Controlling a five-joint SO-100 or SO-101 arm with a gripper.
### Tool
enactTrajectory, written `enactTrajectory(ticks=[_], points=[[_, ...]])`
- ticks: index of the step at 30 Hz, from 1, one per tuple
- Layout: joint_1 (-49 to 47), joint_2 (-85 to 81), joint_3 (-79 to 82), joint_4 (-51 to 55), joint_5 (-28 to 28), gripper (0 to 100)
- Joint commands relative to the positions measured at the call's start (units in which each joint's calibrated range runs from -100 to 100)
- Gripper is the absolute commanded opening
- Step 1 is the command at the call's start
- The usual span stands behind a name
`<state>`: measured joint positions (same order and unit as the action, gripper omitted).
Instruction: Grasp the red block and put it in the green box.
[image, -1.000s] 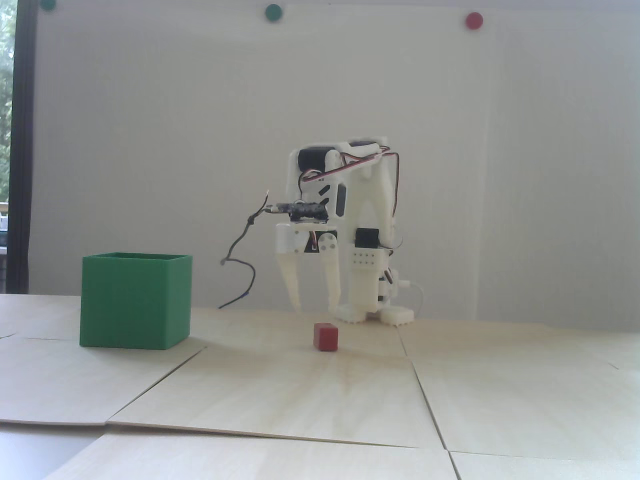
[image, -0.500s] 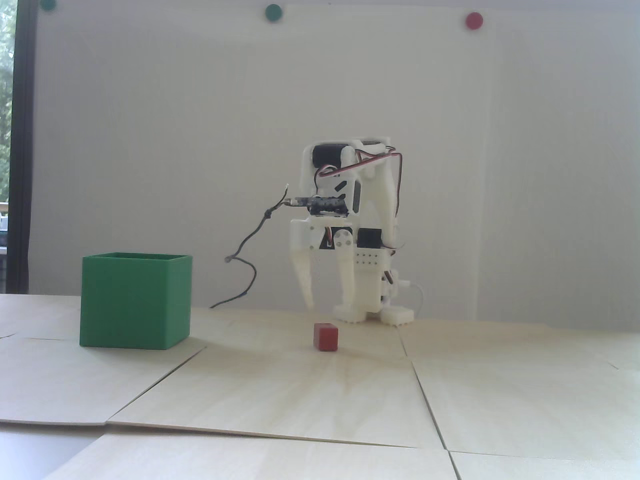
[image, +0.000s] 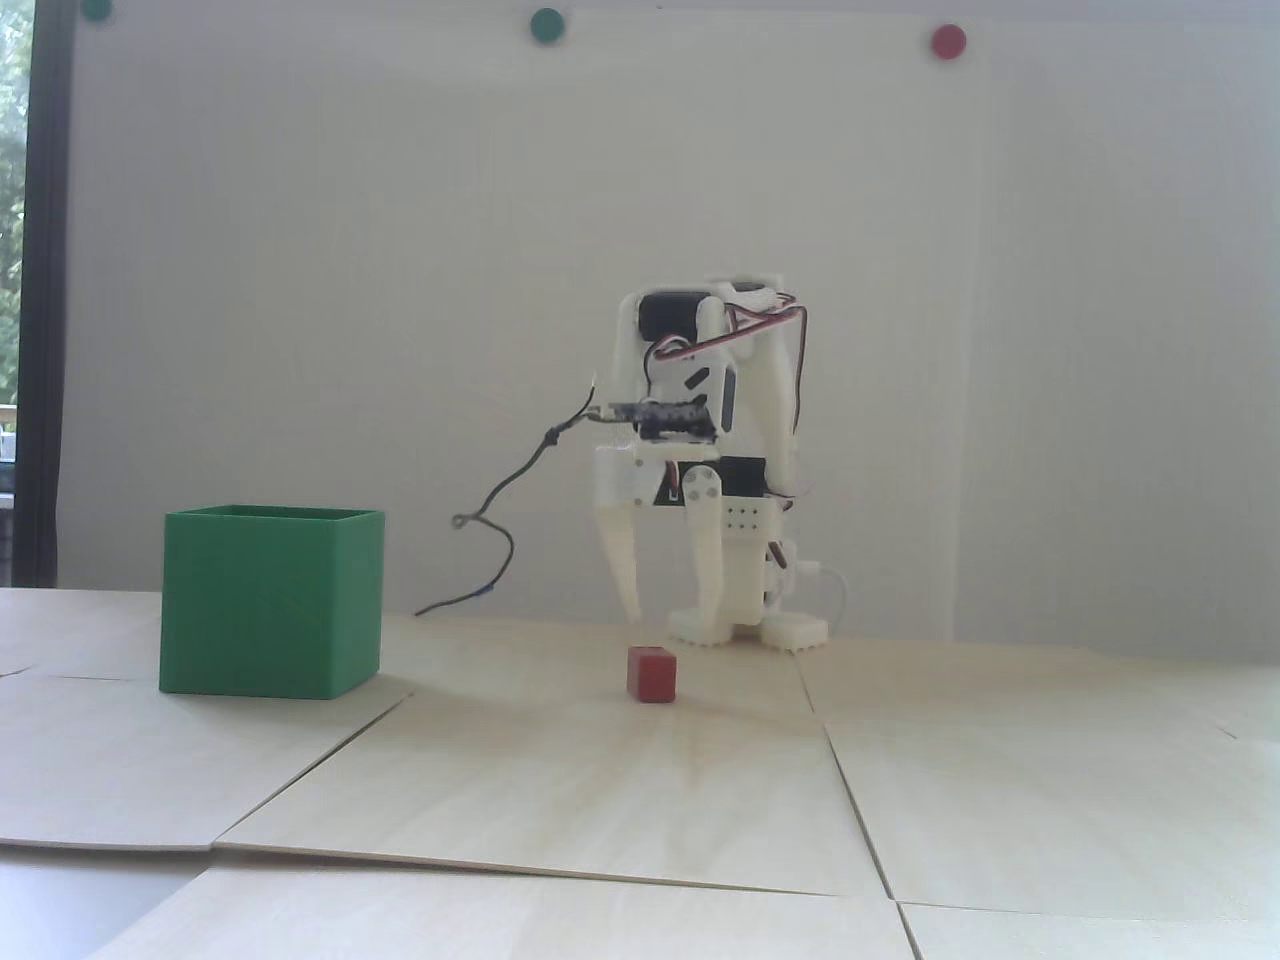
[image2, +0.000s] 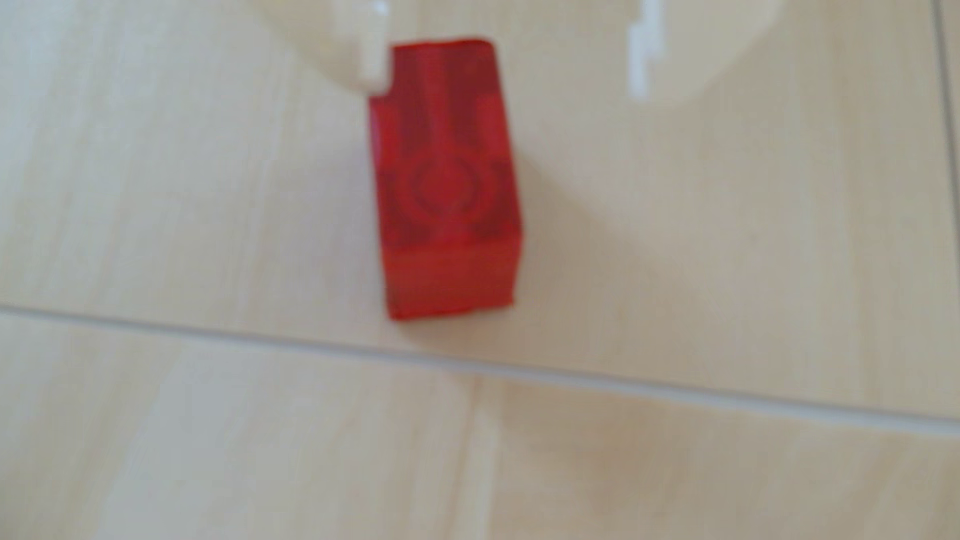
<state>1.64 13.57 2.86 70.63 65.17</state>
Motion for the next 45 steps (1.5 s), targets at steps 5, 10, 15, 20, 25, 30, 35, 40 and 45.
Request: enactTrajectory(ticks=[5,10,15,20,25,30,35,40,45], points=[[-0.07,3.05,-4.46,-1.07,-0.31,17],[-0.40,3.60,-4.46,-1.07,-0.31,17],[-0.56,3.68,-4.28,-1.07,-0.31,17],[-0.72,4.23,-3.57,-1.07,-0.31,17],[-0.40,11.34,-4.37,-1.07,-0.36,17],[-0.48,11.89,-4.37,-1.07,-0.36,17],[-0.72,12.21,-4.37,-1.07,-0.41,17],[-0.64,12.36,-4.28,-1.07,-0.57,6],[-0.72,11.97,-4.37,-2.59,-4.78,2]])
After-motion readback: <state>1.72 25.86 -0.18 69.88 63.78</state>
